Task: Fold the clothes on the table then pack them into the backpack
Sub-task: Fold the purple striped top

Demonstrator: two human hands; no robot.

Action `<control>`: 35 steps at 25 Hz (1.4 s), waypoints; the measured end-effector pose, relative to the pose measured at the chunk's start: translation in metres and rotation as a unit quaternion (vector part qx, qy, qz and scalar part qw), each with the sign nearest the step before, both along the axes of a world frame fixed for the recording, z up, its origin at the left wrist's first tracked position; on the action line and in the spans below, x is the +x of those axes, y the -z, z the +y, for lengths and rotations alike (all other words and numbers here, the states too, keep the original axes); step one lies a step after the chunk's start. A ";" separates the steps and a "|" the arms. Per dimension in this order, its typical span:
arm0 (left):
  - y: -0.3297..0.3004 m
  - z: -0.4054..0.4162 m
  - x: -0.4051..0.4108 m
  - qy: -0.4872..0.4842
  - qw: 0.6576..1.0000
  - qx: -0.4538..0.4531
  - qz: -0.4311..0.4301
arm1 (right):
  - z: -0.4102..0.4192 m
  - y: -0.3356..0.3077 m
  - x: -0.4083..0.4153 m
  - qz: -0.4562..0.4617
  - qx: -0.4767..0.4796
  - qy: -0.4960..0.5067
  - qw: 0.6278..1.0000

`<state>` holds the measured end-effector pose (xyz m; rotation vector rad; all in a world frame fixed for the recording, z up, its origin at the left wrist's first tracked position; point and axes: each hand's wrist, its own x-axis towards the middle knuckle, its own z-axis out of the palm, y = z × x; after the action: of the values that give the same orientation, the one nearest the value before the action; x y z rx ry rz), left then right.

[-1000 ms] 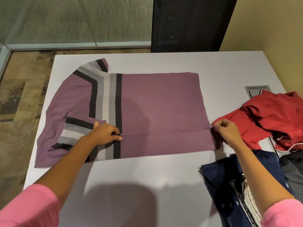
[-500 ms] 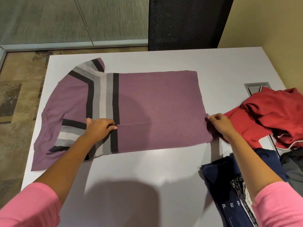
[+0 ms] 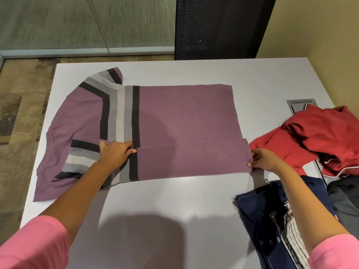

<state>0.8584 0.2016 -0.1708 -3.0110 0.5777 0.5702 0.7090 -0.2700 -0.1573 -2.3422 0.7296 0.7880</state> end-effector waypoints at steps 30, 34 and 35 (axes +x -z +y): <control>0.048 0.124 -0.127 -0.149 0.985 -0.030 -0.077 | 0.230 0.053 -0.007 -0.086 -0.220 -0.165 0.958; 0.045 0.165 -0.131 -0.144 0.987 -0.036 -0.068 | 0.234 0.051 -0.007 -0.059 -0.219 -0.144 0.963; 0.044 0.171 -0.132 -0.135 0.988 -0.037 -0.064 | 0.233 0.052 -0.007 -0.052 -0.225 -0.140 0.963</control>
<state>0.7261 0.3730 -0.2146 -3.1896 0.1884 0.3663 0.7017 -0.0369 -0.2088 -2.9221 0.5842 0.6566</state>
